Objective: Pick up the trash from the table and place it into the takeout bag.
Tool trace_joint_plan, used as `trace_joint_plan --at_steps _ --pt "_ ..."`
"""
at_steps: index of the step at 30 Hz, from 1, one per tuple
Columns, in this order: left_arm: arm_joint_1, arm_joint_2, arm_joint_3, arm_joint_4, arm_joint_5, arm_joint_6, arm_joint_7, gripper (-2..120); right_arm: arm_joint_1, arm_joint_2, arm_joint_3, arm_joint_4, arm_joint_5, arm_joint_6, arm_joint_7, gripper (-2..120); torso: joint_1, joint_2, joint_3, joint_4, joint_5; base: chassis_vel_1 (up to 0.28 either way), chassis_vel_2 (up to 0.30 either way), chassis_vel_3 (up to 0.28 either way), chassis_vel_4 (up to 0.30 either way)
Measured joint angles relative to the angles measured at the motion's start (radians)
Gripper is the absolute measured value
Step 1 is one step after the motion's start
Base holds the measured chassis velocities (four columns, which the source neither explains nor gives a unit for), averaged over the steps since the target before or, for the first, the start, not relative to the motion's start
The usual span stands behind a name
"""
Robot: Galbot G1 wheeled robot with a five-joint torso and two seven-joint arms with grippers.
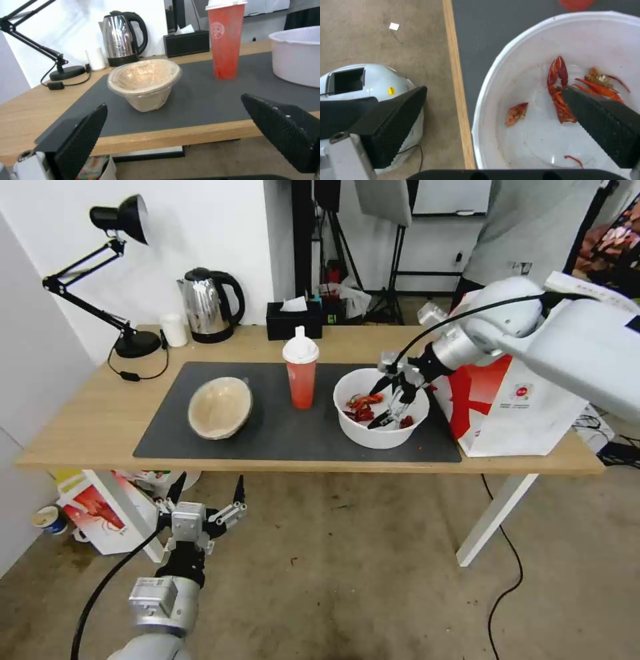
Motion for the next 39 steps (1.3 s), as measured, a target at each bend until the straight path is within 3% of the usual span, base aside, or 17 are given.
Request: trace_joint_plan --at_steps 39 --pt "0.0 0.0 0.0 0.0 0.0 0.0 0.0 100 -0.122 0.145 0.036 -0.173 -0.147 0.013 -0.053 100 0.0 0.0 0.0 -0.0001 0.0 0.0 0.0 0.0 0.0"
